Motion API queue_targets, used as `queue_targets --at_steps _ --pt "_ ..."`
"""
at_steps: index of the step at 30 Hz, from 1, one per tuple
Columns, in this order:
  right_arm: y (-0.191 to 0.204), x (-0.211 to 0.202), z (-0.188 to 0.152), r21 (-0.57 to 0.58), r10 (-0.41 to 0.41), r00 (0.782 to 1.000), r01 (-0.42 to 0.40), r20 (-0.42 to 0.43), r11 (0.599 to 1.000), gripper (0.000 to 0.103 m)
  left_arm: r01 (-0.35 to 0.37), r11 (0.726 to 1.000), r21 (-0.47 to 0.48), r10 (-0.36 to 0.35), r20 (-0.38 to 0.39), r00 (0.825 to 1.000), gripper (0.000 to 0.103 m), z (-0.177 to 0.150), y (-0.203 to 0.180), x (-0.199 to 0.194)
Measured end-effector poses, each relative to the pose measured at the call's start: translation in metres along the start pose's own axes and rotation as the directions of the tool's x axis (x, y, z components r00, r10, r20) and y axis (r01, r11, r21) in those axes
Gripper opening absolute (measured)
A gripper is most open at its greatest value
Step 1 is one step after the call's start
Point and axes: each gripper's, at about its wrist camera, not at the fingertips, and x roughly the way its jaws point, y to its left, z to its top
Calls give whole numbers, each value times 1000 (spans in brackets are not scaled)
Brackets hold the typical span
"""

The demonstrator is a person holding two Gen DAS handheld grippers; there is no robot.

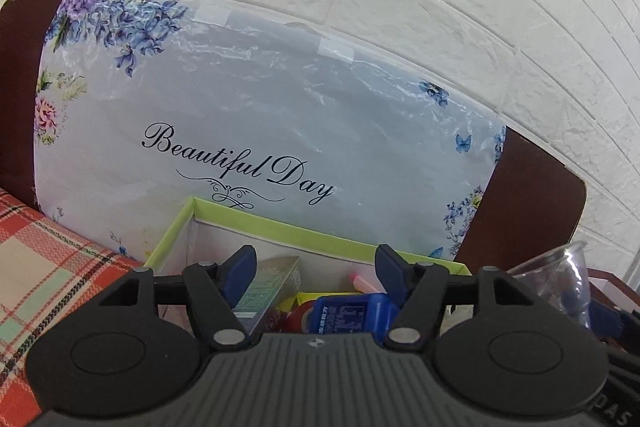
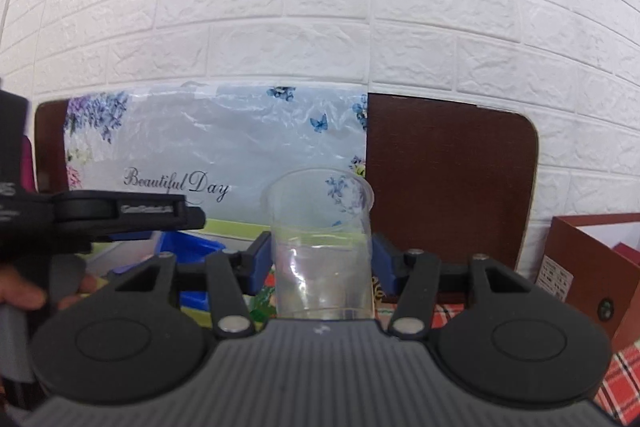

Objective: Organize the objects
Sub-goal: 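Lower blue box into lime box with left tool while right tool drops the cup in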

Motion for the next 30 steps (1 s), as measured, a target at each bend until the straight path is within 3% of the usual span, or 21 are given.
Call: queue_targets --at_steps 9,12,16,23,30 --pt "10 47 -1 -10 25 1000 -25 9 1000 55 -10 994 -106 10 2 1000 89 9 17 -6" --pt "15 57 -9 -50 26 999 -27 -27 998 80 -5 994 -105 3 -13 1000 89 10 19 -6" --pt "10 43 -17 -41 -28 1000 28 11 999 102 8 995 -103 -13 -44 999 89 10 17 -4" --pt "-3 -5 -22 11 -39 999 39 37 999 103 46 996 -80 -49 -35 998 89 14 7 -20" --pt "-11 -53 -28 47 -32 999 30 37 998 103 143 988 -55 -145 -36 989 89 18 -21 -54"
